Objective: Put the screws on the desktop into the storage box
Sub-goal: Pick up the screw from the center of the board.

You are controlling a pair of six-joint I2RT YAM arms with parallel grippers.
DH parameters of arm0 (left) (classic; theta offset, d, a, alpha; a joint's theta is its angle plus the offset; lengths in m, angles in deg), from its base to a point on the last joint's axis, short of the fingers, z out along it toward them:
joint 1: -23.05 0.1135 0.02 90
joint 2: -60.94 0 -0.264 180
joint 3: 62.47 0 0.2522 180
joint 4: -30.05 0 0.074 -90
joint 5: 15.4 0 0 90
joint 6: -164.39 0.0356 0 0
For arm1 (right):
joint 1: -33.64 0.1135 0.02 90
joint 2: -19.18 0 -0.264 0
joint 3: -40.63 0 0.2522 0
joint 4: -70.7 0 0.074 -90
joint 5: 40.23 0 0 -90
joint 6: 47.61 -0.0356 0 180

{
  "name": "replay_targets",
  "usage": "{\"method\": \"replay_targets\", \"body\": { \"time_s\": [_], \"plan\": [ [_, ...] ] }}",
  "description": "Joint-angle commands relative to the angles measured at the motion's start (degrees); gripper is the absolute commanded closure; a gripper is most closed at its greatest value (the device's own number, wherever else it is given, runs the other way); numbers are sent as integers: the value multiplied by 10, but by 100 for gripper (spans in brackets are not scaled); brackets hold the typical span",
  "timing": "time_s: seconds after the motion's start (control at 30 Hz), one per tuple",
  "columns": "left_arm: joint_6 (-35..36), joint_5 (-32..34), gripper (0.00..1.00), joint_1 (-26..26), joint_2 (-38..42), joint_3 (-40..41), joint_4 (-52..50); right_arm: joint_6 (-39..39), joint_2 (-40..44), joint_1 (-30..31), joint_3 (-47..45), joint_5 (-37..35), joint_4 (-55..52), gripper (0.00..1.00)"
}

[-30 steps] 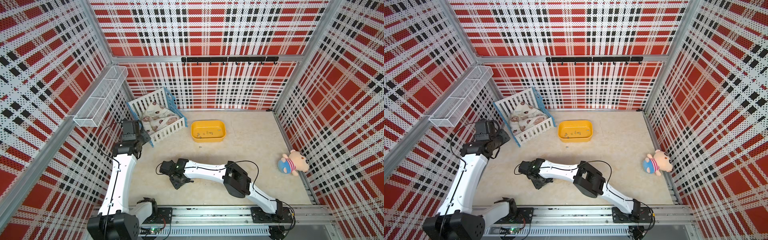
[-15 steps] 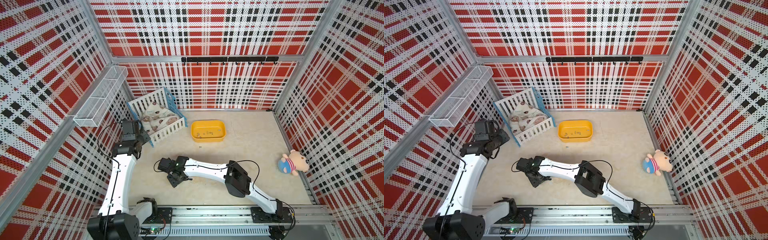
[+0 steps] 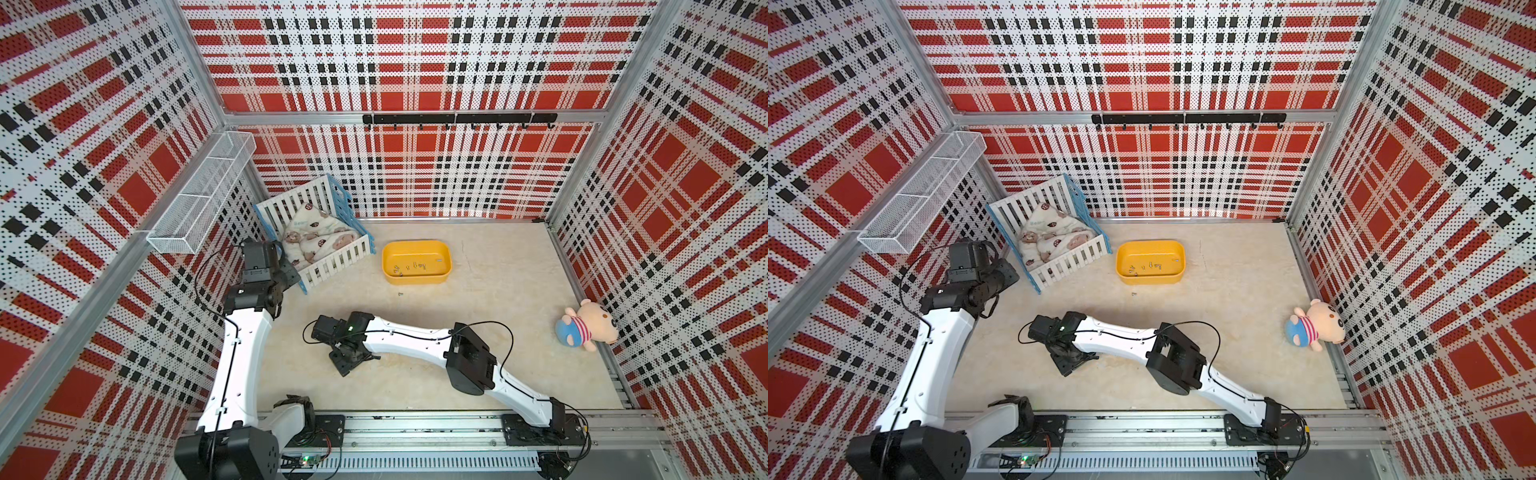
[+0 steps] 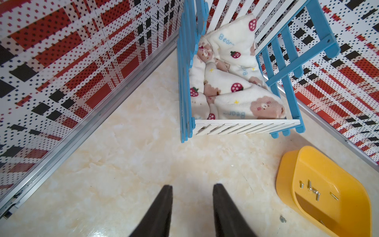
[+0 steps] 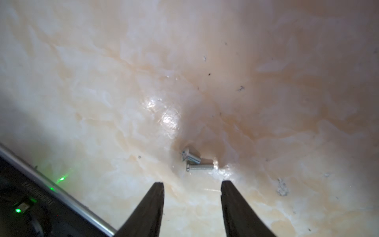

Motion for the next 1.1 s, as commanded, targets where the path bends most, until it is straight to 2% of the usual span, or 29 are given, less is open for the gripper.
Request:
{"method": "replay_targets", "body": {
  "time_s": [0.0, 0.17, 1.07],
  "plan": [
    [8, -3, 60, 6, 11, 4, 2, 6, -20, 5, 17, -4, -22, 49],
    [8, -4, 60, 6, 11, 5, 2, 7, -35, 5, 33, -2, -29, 49],
    [11, -6, 60, 10, 11, 9, 4, 12, -46, 0, 47, -7, -37, 72]
  ]
}}
